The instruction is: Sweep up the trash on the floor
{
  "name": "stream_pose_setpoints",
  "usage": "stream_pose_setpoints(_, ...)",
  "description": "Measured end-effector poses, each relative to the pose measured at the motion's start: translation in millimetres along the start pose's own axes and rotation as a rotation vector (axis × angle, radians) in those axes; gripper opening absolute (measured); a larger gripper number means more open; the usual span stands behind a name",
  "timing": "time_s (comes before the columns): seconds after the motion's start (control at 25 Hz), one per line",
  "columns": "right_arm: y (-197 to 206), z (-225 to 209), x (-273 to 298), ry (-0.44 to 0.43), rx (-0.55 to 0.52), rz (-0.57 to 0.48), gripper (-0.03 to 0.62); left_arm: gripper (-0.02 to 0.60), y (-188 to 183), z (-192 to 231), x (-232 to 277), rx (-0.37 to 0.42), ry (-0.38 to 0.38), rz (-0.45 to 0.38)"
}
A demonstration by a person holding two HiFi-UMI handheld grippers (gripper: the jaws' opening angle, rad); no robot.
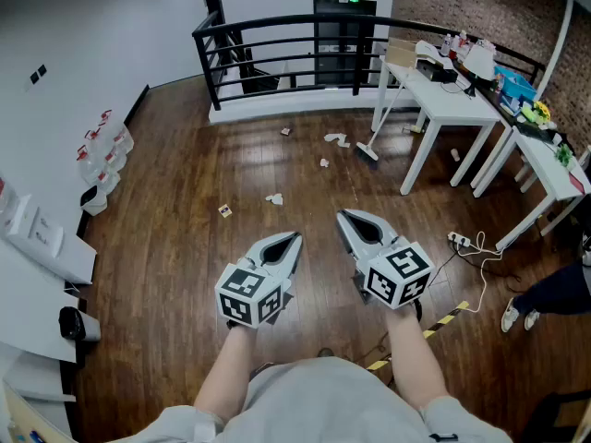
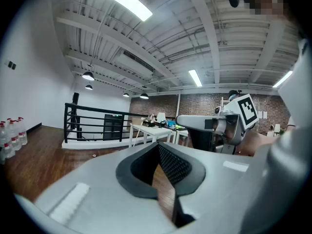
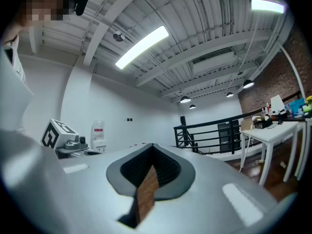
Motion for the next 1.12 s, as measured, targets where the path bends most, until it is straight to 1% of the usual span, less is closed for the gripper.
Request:
stream_pose_setpoints(0.12, 2, -21, -7, 0.000, 0.016, -0.003, 0.000, 0.005, -1, -10, 21, -0.003, 0.000, -0.004)
stream_pose_setpoints(0.24, 9, -42, -12, 0.011, 0.032, -0.001, 0.000, 0.005, 1, -15, 41, -0.001, 0.004, 0.011)
stream_pose_setpoints(0.36, 16, -59, -10, 0.029, 0.051, 0.001, 0.000, 0.005, -1, -13, 58, 0.002, 0.010, 0.028)
stream_pose_setpoints(0.48, 22, -81, 0, 0.048, 0.062, 0.002, 0.000, 0.005, -6, -4, 81, 0.003, 0.017, 0.028)
stream_pose_setpoints(0.6, 31, -108, 14, 0.064, 0.062, 0.014, 0.000, 0.005, -9, 11, 113, -0.005, 0.030, 0.038)
stream_pose_setpoints(0.72, 33, -139, 38, 0.093, 0.053, 0.026, 0.000, 0.005, -20, 33, 152, -0.015, 0.063, 0.053)
stream_pose_setpoints(0.92, 22, -199, 88, 0.147, 0.017, 0.038, 0.000, 0.005, -59, 72, 224, -0.018, 0.133, 0.049)
stream_pose_setpoints(1.12, 18, -248, 138, 0.211, 0.014, 0.042, 0.000, 0.006, -90, 113, 287, -0.011, 0.197, 0.084)
Point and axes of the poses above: the fingertips, and each gripper's own axes: x forward along the fingers, z to its left, y out of its underside, the point moved 7 cm from there along -x, backward along the fingers, and after that the axes turned 13 degrees about -x, right-handed, at the moved point
